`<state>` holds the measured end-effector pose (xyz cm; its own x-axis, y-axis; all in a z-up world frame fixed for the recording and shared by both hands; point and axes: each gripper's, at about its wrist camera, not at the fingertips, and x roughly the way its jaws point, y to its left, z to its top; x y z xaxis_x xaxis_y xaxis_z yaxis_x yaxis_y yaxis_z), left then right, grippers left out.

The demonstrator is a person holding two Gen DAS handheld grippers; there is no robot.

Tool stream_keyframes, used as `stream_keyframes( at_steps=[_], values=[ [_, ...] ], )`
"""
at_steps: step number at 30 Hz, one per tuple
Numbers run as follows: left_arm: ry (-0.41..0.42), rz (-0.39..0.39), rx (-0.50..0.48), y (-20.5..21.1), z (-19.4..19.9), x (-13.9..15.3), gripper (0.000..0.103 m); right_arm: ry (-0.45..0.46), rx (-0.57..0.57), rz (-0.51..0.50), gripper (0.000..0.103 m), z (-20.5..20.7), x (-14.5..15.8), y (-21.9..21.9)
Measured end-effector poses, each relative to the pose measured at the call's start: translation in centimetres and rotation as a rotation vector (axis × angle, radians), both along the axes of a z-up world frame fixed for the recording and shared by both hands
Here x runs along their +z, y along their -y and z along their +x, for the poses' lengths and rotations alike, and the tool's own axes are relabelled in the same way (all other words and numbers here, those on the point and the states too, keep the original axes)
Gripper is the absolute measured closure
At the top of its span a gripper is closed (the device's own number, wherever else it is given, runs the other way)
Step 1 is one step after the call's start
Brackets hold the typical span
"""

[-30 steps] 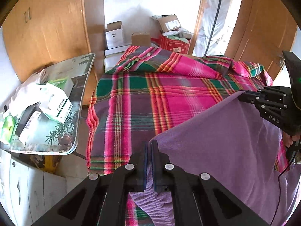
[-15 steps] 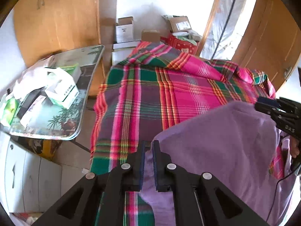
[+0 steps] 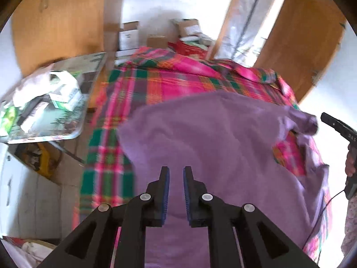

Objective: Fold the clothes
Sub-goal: 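Lower the garment onto the bed and open both grippers, then grasp a purple sleeve with the right gripper and lift it off the bed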

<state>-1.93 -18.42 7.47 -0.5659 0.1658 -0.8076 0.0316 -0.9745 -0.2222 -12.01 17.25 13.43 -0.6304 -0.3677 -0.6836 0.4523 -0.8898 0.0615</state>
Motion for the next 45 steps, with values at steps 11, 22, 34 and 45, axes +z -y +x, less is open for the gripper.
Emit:
stream_keyframes(
  at_steps=[11,22,34,45],
  values=[
    [0.073,0.088,-0.157,-8.4,2.5,-2.6,0.088,0.128,-0.355,-0.137,0.074,4.9,-6.5,-14.0],
    [0.109,0.179,-0.291,-16.2,3.0,-3.9,0.085,0.242,-0.413,-0.185,0.073,4.6,-12.6,-17.4],
    [0.164,0.223,-0.417,-23.1,4.1,-5.5,0.083,0.26,-0.318,-0.238,0.089,2.5,-13.4,-15.3],
    [0.189,0.234,-0.449,-25.7,4.5,-6.2,0.083,0.136,-0.343,-0.31,0.098,5.1,-9.9,-17.9]
  ],
)
